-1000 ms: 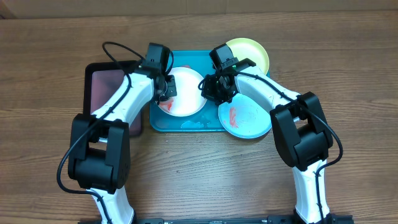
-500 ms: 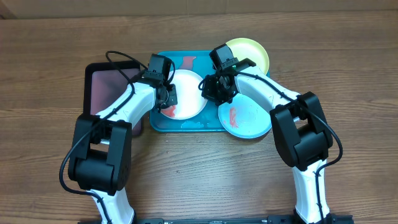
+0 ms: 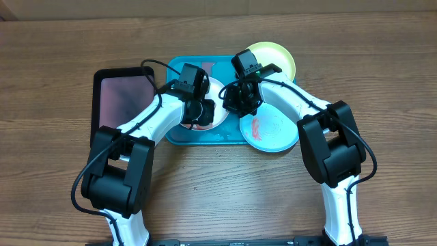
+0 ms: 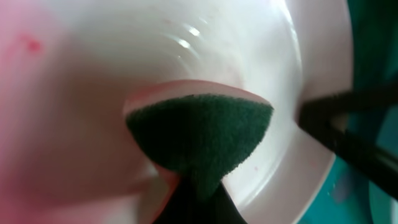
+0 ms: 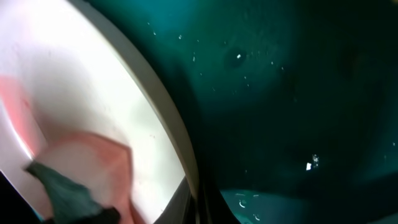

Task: Clean dirty plates on tray and stack at the side
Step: 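Scrub the white plate with the sponge while the right gripper holds it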

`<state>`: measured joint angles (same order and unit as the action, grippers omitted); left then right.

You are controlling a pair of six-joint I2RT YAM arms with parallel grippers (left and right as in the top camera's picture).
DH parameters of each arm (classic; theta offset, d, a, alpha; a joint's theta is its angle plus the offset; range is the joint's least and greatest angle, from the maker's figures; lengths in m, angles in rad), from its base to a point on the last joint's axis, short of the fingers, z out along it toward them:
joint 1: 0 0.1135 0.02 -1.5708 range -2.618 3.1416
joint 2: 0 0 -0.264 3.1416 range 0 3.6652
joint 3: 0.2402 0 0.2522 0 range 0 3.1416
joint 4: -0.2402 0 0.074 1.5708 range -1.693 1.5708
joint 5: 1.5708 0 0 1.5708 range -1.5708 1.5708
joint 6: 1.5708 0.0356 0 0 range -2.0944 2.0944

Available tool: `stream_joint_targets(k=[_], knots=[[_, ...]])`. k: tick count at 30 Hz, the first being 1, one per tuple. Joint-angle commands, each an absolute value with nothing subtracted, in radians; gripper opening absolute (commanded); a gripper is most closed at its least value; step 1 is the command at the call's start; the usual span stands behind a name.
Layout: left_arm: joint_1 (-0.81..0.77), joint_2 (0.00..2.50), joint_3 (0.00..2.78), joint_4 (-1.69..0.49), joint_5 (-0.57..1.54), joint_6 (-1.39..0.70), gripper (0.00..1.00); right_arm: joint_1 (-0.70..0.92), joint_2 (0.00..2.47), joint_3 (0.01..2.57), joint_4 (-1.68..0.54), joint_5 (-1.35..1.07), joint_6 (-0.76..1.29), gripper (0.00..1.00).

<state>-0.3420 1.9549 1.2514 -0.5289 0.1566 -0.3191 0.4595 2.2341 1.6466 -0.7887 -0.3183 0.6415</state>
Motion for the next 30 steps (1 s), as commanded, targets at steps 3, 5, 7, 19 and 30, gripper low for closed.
stream_joint_targets(k=[3,5,7,19,30], knots=[[-0.332,1.97,1.249,-0.495,-0.201,-0.525,0.04,0.457,2.244,1.637,-0.842,-0.315,0.655,0.04],[-0.332,1.97,1.249,-0.492,-0.317,-0.554,0.04,0.457,2.244,1.637,-0.865,-0.308,0.654,0.04],[-0.332,1.97,1.249,-0.493,-0.394,-0.557,0.04,0.457,2.244,1.637,-0.901,-0.281,0.651,0.04],[-0.334,1.97,1.248,-0.634,0.274,-0.178,0.04,0.457,2.244,1.637,-0.928,-0.473,0.387,0.04],[-0.339,1.97,1.249,-0.546,0.318,-0.313,0.04,0.514,2.244,1.637,-0.937,-0.48,0.393,0.04]])
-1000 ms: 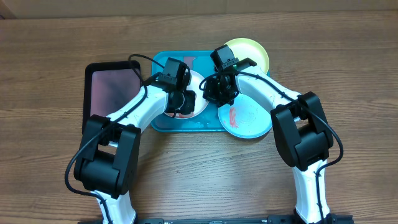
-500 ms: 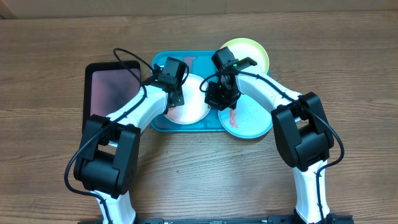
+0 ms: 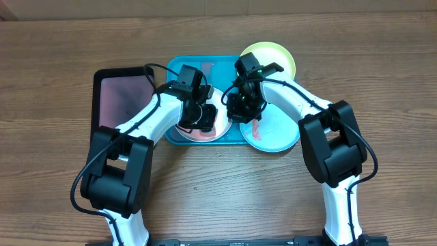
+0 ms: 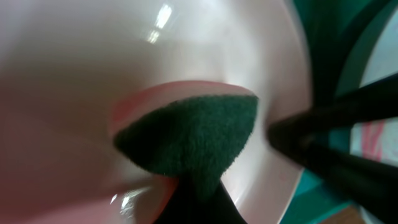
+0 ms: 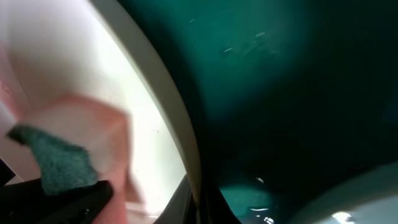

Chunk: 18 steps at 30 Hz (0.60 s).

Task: Clean dirty plates on tray and stack at the side
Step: 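Scrub the white plate with the sponge while the right gripper holds it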

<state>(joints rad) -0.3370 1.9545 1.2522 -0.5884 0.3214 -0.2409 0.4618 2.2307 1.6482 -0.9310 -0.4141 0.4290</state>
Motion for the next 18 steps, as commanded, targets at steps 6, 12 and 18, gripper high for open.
stream_joint_targets(k=[6,12,18], knots=[[-0.326,1.97,1.249,-0.523,-0.061,-0.451,0.04,0.515,2.244,1.637,-0.936,-0.468,0.423,0.04],[-0.307,1.97,1.249,-0.561,-0.292,-0.487,0.04,0.496,2.244,1.637,-0.922,-0.422,0.467,0.04],[-0.308,1.97,1.249,-0.65,-0.102,-0.398,0.04,0.482,2.244,1.637,-0.87,-0.393,0.532,0.04]])
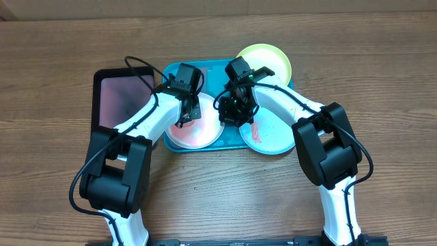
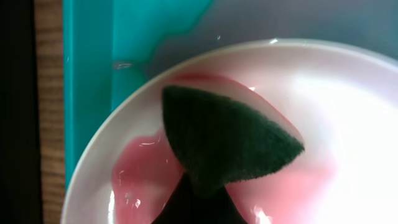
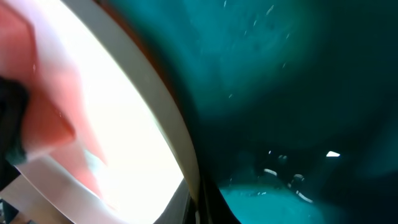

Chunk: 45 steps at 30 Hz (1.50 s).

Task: Clean dirty plates on tray and stack at the side
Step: 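Scrub the white plate with the sponge while the right gripper holds it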

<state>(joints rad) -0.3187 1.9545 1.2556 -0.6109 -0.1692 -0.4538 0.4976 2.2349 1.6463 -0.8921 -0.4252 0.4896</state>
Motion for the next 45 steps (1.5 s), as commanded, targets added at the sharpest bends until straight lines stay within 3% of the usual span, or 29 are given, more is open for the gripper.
stream_joint_targets(k=[1,6,9,12,18,23,28,33,41,45], knots=[[-0.308,1.97,1.249,-0.659,-0.018,-0.349,0.04,0.482,2.244,1.637,-0.862,-0.393,0.532,0.04],[-0.308,1.97,1.249,-0.703,0.523,-0.112,0.04,0.482,2.244,1.637,-0.85,-0.393,0.552,0.04],[-0.308,1.97,1.249,-0.678,0.654,-0.115,0.04,0.482,2.244,1.637,-0.85,-0.394,0.555,0.04],[-0.308,1.97,1.249,-0.595,0.586,-0.224,0.04,0.482,2.244,1.637,-0.852,-0.394,0.555,0.04],[-0.308,1.97,1.249,-0.521,0.134,-0.438,0.04,0.482,2.244,1.637,-0.859,-0.394,0.555,0.04],[-0.307,1.97,1.257,-0.578,-0.23,-0.5,0.04,0.482,2.244,1.637,-0.859,-0.393,0.555,0.04],[-0.313,1.97,1.279,-0.705,-0.43,-0.503,0.04,0.482,2.244,1.637,-0.857,-0.393,0.555,0.04],[-0.325,1.97,1.279,-0.767,-0.361,-0.488,0.04,0.482,2.244,1.637,-0.854,-0.393,0.555,0.04],[-0.368,1.97,1.278,-0.667,0.128,-0.263,0.04,0.482,2.244,1.637,-0.855,-0.394,0.554,0.04],[-0.385,1.97,1.278,-0.629,0.12,-0.25,0.04,0.482,2.244,1.637,-0.87,-0.393,0.553,0.04]])
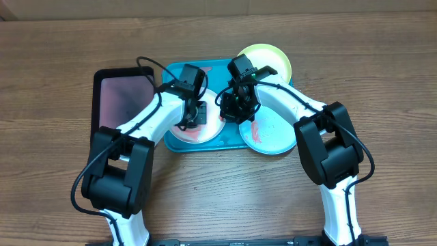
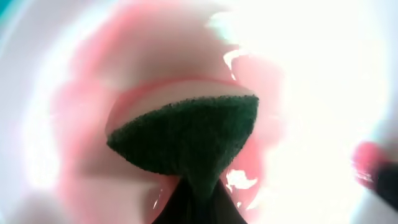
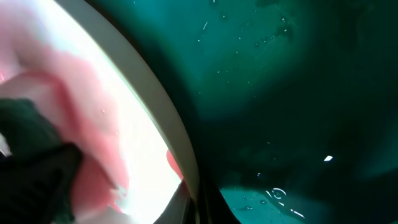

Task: Clean dirty plates on tray and stack at the side
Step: 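Scrub the white plate with the sponge while the right gripper holds it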

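Observation:
A white plate [image 1: 179,134] smeared with red sauce lies on the left half of the teal tray [image 1: 172,74]. My left gripper [image 1: 193,115] is shut on a green-and-pink sponge [image 2: 186,134] pressed onto the plate's middle [image 2: 323,74], amid the red smear. My right gripper [image 1: 232,113] is shut on the plate's right rim [image 3: 158,109], and the sponge [image 3: 25,134] shows dark at that view's left edge. A second white plate [image 1: 276,130] with a red streak sits at the tray's right end.
A yellow-green plate [image 1: 270,58] lies behind the tray at the right. A black rectangular tray [image 1: 119,96] sits left of the teal one. Bare wooden table [image 1: 382,82] surrounds them. Teal tray floor [image 3: 298,81], spotted with droplets, fills the right wrist view.
The sponge was at the plate's left rim beside the tray's edge; now it is on the plate's middle over the red smear. My right gripper still holds the rim.
First the sponge was against the plate's right side near my right gripper, which held the rim. A second later it was still there. Then it was at the left rim, and now it is in the middle. Red sauce is spread thin over the plate.

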`<state>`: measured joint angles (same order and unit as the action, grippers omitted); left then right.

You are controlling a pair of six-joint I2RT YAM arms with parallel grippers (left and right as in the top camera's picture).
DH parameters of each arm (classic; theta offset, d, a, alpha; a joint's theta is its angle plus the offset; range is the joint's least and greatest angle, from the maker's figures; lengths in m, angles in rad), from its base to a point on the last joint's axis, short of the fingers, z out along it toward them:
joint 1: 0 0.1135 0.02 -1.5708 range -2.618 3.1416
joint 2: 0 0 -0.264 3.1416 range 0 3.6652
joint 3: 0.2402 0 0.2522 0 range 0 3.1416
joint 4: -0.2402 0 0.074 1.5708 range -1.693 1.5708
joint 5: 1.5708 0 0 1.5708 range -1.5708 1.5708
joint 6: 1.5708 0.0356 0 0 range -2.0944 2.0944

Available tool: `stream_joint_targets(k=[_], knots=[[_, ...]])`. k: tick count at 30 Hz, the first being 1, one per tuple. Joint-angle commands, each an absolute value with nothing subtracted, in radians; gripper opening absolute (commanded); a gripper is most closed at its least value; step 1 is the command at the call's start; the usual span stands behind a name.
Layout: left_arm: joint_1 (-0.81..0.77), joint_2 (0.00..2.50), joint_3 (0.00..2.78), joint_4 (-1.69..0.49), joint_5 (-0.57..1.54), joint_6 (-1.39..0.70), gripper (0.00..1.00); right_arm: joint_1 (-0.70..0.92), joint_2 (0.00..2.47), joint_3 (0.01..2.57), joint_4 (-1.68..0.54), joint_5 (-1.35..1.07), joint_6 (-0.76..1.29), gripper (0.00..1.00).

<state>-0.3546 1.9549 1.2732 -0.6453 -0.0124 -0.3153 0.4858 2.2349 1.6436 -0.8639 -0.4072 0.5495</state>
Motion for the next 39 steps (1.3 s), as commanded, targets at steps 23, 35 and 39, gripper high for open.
stream_joint_targets(k=[23,35,39], knots=[[-0.387,1.97,1.278,-0.673,0.006,-0.276,0.04,0.482,2.244,1.637,-0.87,-0.393,0.55,0.04],[-0.386,1.97,1.278,-0.487,0.162,-0.259,0.04,0.482,2.244,1.637,-0.877,-0.394,0.551,0.04],[-0.385,1.97,1.278,-0.453,-0.086,-0.373,0.04,0.482,2.244,1.637,-0.878,-0.394,0.551,0.04]])
